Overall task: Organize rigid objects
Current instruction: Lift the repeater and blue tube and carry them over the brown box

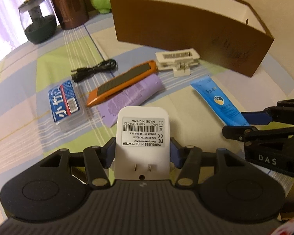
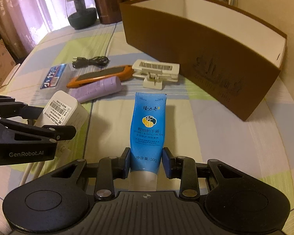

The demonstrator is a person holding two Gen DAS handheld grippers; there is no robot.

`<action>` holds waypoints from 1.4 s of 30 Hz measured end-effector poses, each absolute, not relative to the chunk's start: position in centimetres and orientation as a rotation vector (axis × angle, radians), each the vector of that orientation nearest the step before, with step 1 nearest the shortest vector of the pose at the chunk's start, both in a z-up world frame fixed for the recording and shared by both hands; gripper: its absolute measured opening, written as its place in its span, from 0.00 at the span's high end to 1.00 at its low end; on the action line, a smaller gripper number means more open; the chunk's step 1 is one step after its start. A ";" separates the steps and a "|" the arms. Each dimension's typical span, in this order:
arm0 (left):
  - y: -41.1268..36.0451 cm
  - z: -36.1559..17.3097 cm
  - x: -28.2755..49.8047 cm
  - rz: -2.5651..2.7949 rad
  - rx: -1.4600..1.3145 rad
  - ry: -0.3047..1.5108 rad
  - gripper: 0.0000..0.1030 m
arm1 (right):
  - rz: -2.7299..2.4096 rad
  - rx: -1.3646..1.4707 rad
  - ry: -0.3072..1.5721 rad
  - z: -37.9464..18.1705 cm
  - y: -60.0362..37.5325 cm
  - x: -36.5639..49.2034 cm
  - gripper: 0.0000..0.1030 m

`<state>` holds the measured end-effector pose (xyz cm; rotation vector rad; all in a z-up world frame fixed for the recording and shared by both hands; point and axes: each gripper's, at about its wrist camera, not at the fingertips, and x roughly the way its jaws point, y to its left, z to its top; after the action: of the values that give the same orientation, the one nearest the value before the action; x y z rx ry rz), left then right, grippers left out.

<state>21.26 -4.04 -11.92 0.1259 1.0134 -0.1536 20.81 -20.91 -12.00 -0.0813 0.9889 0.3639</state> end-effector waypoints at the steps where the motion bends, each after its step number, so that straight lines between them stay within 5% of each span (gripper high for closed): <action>1: -4.1 -11.6 21.2 -0.155 0.126 1.007 0.50 | 0.365 -0.080 0.982 -11.8 -21.0 20.8 0.71; 23: -7.2 -4.2 25.8 -0.208 0.134 0.895 0.49 | 0.376 -0.071 0.856 -3.8 -22.7 22.7 0.71; 42: -11.3 0.6 37.7 -0.239 0.142 0.812 0.49 | 0.332 -0.032 0.797 -0.4 -26.1 33.6 0.71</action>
<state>37.70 -11.27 0.56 0.1424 0.8117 -0.2386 33.64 -26.09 -0.41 -0.0323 0.7974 0.3324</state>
